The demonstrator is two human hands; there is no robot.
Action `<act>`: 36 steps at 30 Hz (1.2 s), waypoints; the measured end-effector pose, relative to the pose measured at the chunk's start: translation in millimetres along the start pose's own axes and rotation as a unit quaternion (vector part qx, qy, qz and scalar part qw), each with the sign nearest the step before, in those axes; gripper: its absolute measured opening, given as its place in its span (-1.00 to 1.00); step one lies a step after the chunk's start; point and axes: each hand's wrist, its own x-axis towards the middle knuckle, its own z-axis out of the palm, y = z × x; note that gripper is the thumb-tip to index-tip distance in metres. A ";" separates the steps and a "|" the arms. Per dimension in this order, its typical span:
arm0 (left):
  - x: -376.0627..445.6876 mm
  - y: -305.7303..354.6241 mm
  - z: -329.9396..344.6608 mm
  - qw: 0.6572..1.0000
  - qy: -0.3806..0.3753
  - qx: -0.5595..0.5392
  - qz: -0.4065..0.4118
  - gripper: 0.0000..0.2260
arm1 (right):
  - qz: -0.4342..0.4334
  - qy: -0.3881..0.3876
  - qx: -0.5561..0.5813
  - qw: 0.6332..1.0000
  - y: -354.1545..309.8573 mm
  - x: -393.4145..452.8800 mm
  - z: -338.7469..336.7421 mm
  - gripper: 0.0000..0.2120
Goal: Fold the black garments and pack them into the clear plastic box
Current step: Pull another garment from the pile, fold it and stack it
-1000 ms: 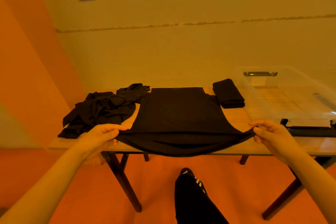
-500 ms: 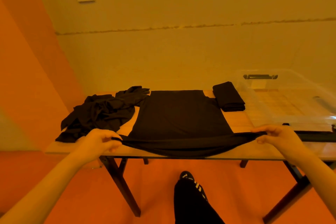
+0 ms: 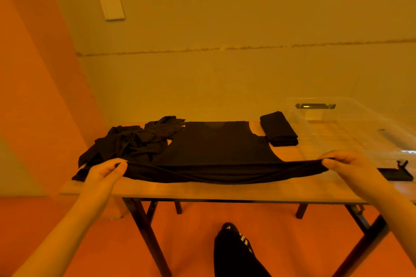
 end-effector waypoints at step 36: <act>209.3 -43.4 93.9 0.986 0.141 0.089 0.011 -0.80 | 0.018 0.090 -0.124 0.988 6.4 229.4 43.0 -0.81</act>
